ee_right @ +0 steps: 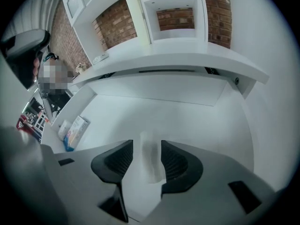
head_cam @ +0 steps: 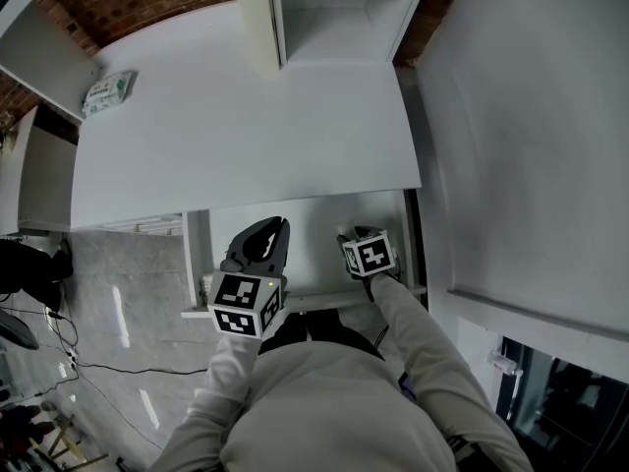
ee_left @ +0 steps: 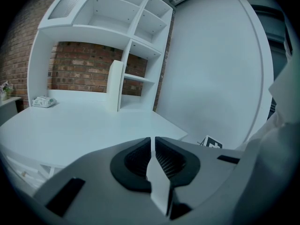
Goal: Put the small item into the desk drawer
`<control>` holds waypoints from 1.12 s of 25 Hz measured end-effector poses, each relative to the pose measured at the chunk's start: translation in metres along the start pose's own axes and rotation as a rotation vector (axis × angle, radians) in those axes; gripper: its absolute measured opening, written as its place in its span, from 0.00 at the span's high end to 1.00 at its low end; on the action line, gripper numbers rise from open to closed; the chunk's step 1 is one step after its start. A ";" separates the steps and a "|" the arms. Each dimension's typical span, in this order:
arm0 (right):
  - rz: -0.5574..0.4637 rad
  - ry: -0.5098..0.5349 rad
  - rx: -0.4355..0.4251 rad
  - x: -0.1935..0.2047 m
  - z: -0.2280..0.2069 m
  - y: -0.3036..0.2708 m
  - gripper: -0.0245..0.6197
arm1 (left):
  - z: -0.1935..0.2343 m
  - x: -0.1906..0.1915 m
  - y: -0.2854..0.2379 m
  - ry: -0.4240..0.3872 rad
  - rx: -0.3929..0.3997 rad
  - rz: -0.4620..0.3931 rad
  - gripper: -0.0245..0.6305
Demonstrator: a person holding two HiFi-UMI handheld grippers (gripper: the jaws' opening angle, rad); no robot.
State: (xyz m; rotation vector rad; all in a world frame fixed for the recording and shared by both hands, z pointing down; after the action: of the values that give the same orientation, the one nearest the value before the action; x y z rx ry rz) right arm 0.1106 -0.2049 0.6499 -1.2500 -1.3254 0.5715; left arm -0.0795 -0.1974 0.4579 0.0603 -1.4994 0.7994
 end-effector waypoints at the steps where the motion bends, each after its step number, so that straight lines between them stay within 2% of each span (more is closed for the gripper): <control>1: -0.012 0.001 -0.002 -0.003 0.001 0.003 0.63 | 0.000 0.000 0.000 0.000 0.002 -0.002 0.90; 10: -0.209 0.042 -0.036 -0.040 0.021 0.046 0.71 | -0.006 -0.003 -0.001 -0.013 0.029 -0.019 0.90; 18: -0.419 -0.040 -0.071 -0.062 0.034 0.105 0.72 | -0.015 -0.010 0.000 -0.032 0.057 -0.044 0.90; 28: -0.605 -0.083 -0.049 -0.058 0.037 0.179 0.79 | -0.026 -0.016 0.001 -0.050 0.093 -0.067 0.90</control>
State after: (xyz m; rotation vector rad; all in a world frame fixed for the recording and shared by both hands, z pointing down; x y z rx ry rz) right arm 0.1208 -0.1883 0.4595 -0.8031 -1.6980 0.1604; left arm -0.0558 -0.1904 0.4394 0.2002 -1.4989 0.8186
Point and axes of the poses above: the fingertips, and each gripper's own axes: y backward along the fingers, z to its left, x out of its underside, the point moved 5 cm from there along y, backward along the fingers, and after that the axes turned 5 degrees about -y, right-handed, at the moved point
